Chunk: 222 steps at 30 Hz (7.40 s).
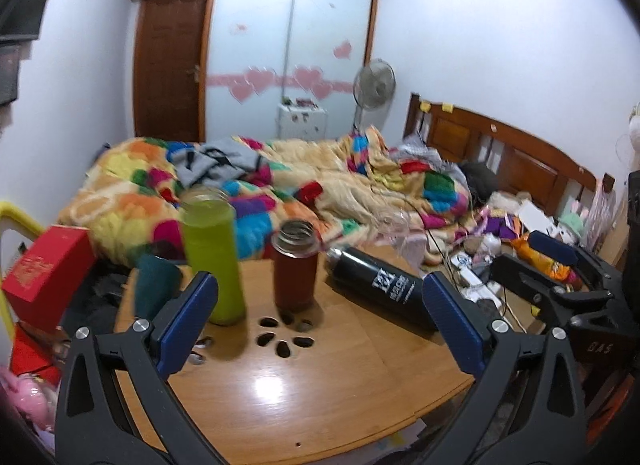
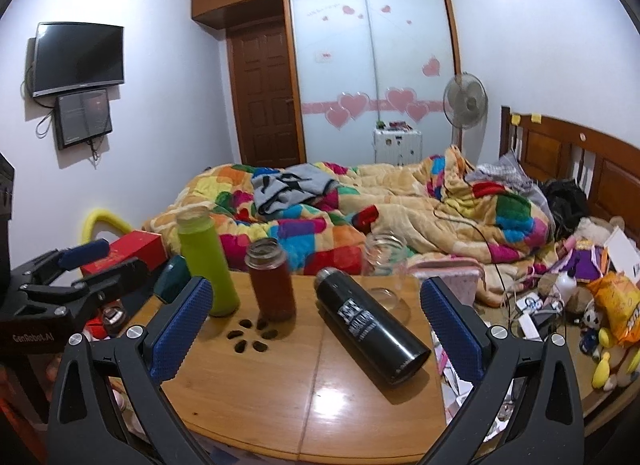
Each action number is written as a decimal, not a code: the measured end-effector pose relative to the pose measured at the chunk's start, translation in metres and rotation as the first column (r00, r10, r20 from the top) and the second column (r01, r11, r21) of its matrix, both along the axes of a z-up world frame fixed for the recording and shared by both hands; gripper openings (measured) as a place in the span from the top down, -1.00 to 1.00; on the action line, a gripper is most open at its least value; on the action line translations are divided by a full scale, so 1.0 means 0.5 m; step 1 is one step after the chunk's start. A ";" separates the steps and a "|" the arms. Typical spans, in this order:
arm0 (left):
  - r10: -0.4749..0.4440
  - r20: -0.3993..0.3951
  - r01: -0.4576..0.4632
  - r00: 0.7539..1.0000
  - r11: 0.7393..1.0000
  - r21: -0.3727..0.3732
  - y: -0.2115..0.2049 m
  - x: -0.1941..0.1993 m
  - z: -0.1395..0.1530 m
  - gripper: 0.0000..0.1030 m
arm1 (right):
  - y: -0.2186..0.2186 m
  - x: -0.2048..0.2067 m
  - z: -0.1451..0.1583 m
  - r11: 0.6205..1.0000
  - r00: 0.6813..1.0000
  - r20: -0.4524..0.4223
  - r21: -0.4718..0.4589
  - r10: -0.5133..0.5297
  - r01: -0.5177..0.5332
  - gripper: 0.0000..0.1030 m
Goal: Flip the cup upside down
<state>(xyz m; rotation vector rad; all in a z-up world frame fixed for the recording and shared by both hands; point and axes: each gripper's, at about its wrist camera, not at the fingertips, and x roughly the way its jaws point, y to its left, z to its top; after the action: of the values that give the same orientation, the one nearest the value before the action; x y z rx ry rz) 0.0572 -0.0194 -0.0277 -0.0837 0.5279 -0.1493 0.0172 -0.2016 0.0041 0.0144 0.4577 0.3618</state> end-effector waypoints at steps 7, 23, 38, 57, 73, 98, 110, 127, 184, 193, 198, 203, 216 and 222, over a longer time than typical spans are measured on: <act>0.000 -0.135 0.009 0.991 0.998 0.061 -0.060 0.148 -0.104 -0.56 | -0.060 0.053 -0.052 0.999 0.997 -0.076 0.017 -0.032 0.033 -1.00; 0.196 -0.193 -0.188 0.961 0.981 0.055 -0.032 0.350 -0.209 -0.21 | -0.124 0.147 -0.165 0.999 0.980 -0.198 0.030 -0.023 0.030 -1.00; -0.115 -0.347 0.059 0.931 0.984 -0.168 0.009 0.197 -0.175 -0.20 | -0.036 0.129 -0.211 0.989 0.965 -0.222 0.000 0.142 -0.146 -1.00; -0.296 -0.425 0.108 0.855 0.905 -0.412 0.077 0.096 -0.194 -0.20 | 0.161 0.087 -0.315 0.888 0.852 -0.293 -0.023 0.433 -0.459 -0.35; -0.149 -0.450 -0.033 0.880 0.928 -0.371 0.112 0.120 -0.261 -0.36 | 0.183 0.085 -0.320 0.888 0.851 -0.302 -0.031 0.430 -0.460 -0.15; -0.137 -0.341 0.104 0.930 0.988 -0.112 0.035 0.067 -0.205 0.63 | 0.164 0.048 -0.329 0.908 0.855 -0.340 -0.001 0.393 -0.418 -0.13; -0.149 -0.283 0.101 0.947 0.979 -0.179 0.068 0.048 -0.146 0.64 | 0.155 0.021 -0.222 0.911 0.897 -0.206 -0.048 0.392 -0.409 -0.13; -0.117 -0.313 0.047 0.942 0.974 -0.223 0.110 0.060 -0.164 0.69 | 0.188 0.045 -0.198 0.908 0.897 -0.204 -0.069 0.392 -0.412 -0.13; 0.166 0.130 -0.171 0.977 0.985 0.027 0.077 -0.195 0.107 -1.00 | 0.042 -0.079 0.067 0.994 0.993 0.048 -0.013 0.105 -0.105 -1.00; 0.156 0.124 -0.159 0.980 0.987 0.013 0.074 -0.185 0.106 -1.00 | 0.034 -0.062 0.064 0.995 0.995 0.035 0.004 0.098 -0.098 -1.00; 0.144 0.123 -0.148 0.982 0.989 0.018 0.075 -0.184 0.104 -1.00 | 0.033 -0.057 0.061 0.995 0.995 0.024 0.012 0.098 -0.098 -1.00; 0.140 0.132 -0.145 0.981 0.989 0.031 0.069 -0.186 0.105 -1.00 | 0.033 -0.056 0.061 0.995 0.995 0.022 0.015 0.099 -0.099 -1.00; 0.145 0.135 -0.150 0.980 0.988 0.029 0.069 -0.184 0.105 -1.00 | 0.035 -0.056 0.061 0.995 0.995 0.023 0.014 0.100 -0.101 -1.00; 0.146 0.136 -0.150 0.980 0.988 0.026 0.071 -0.183 0.104 -1.00 | 0.035 -0.057 0.060 0.995 0.995 0.023 0.016 0.101 -0.102 -1.00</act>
<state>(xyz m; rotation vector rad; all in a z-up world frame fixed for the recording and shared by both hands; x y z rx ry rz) -0.0342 0.0159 0.0244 -0.0769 0.3886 0.0003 -0.0111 -0.1840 0.0342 0.0037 0.4343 0.4654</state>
